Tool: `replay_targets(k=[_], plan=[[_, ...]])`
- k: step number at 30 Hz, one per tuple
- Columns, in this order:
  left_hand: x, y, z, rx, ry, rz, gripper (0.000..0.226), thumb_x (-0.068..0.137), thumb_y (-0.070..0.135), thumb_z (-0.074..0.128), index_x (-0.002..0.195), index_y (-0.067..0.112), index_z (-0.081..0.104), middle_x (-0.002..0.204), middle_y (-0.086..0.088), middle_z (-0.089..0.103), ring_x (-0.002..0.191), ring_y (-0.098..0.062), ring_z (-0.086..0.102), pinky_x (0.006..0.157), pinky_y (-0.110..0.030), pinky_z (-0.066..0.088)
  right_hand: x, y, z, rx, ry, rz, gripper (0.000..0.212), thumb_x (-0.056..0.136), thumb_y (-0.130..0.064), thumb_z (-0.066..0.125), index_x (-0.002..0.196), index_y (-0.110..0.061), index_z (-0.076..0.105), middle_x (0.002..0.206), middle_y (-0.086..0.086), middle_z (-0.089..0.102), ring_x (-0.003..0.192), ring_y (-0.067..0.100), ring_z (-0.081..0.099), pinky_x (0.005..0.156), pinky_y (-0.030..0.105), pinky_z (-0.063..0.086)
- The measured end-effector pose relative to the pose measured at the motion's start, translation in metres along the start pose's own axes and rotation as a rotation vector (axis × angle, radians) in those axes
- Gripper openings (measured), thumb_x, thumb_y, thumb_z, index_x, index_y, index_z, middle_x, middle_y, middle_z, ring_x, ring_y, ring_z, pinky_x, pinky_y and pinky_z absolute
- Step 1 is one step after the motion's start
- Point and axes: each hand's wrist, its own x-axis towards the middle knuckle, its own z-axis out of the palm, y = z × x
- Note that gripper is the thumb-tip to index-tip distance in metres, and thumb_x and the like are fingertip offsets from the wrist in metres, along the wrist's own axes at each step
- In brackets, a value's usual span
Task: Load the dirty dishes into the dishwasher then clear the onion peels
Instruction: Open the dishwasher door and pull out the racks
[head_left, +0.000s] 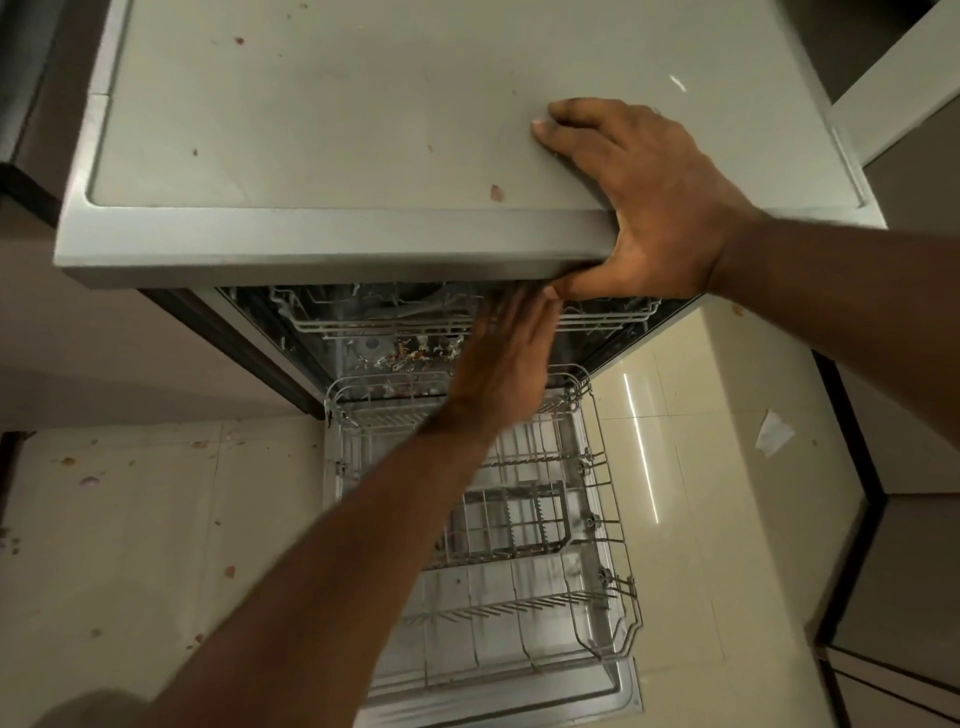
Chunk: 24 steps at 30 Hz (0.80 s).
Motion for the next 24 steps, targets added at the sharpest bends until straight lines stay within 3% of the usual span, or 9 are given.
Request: replay_targets(k=[3, 6, 12, 15, 18, 20, 24], plan=[[0.019, -0.038, -0.004, 0.204, -0.235, -0.251, 0.094, 0.078, 0.038, 0.078, 0.155, 0.009, 0.032, 0.157, -0.016, 0.04, 0.147, -0.037, 0.034, 0.122, -0.053, 0.027, 0.0, -0.001, -0.001, -0.004, -0.003, 0.006, 0.124, 0.063, -0.083, 0.068, 0.161, -0.017, 0.03, 0.163, 0.008, 0.032, 0.149, 0.028, 0.033, 0.122, 0.052, 0.027], [0.014, -0.055, -0.002, 0.228, -0.505, -0.368, 0.078, 0.084, 0.039, 0.079, 0.148, 0.011, 0.043, 0.137, -0.015, 0.061, 0.127, -0.035, 0.056, 0.109, -0.048, 0.041, -0.001, -0.002, -0.002, -0.007, -0.009, 0.008, 0.124, 0.063, -0.084, 0.067, 0.161, -0.017, 0.029, 0.163, 0.008, 0.032, 0.149, 0.027, 0.032, 0.123, 0.052, 0.026], [-0.006, -0.029, -0.01, 0.221, -0.536, -0.394, 0.039, 0.093, 0.027, 0.072, 0.128, 0.014, 0.06, 0.109, -0.009, 0.071, 0.097, -0.025, 0.067, 0.078, -0.039, 0.05, 0.0, -0.004, -0.003, 0.005, -0.034, 0.022, 0.126, 0.063, -0.085, 0.067, 0.162, -0.019, 0.026, 0.165, 0.006, 0.029, 0.151, 0.026, 0.03, 0.123, 0.054, 0.024], [-0.029, -0.004, -0.014, 0.224, -0.567, -0.356, 0.024, 0.095, 0.028, 0.072, 0.114, 0.015, 0.065, 0.09, -0.004, 0.063, 0.077, -0.018, 0.054, 0.068, -0.035, 0.041, -0.001, -0.004, -0.005, -0.004, -0.044, 0.025, 0.126, 0.063, -0.086, 0.066, 0.162, -0.019, 0.025, 0.165, 0.006, 0.028, 0.151, 0.026, 0.029, 0.124, 0.054, 0.023], [-0.049, 0.012, -0.02, 0.162, -0.657, -0.358, 0.015, 0.095, 0.024, 0.072, 0.107, 0.017, 0.066, 0.076, -0.001, 0.054, 0.068, -0.014, 0.048, 0.066, -0.033, 0.042, -0.002, -0.006, -0.005, -0.004, -0.045, 0.03, 0.126, 0.063, -0.086, 0.065, 0.162, -0.019, 0.025, 0.165, 0.007, 0.028, 0.151, 0.026, 0.028, 0.124, 0.054, 0.023], [-0.064, 0.024, -0.022, 0.108, -0.73, -0.375, 0.016, 0.092, 0.02, 0.075, 0.105, 0.016, 0.066, 0.078, -0.002, 0.056, 0.071, -0.015, 0.053, 0.069, -0.033, 0.048, -0.001, -0.007, -0.004, -0.003, -0.051, 0.033, 0.126, 0.063, -0.086, 0.066, 0.162, -0.02, 0.025, 0.165, 0.006, 0.028, 0.151, 0.026, 0.028, 0.124, 0.054, 0.023], [-0.105, 0.056, -0.025, 0.03, -0.84, -0.384, 0.032, 0.089, 0.016, 0.076, 0.118, 0.015, 0.063, 0.105, -0.004, 0.064, 0.089, -0.019, 0.058, 0.085, -0.039, 0.054, -0.003, -0.007, -0.006, -0.008, -0.051, 0.035, 0.126, 0.064, -0.085, 0.066, 0.163, -0.019, 0.024, 0.165, 0.007, 0.028, 0.151, 0.027, 0.028, 0.124, 0.054, 0.022]])
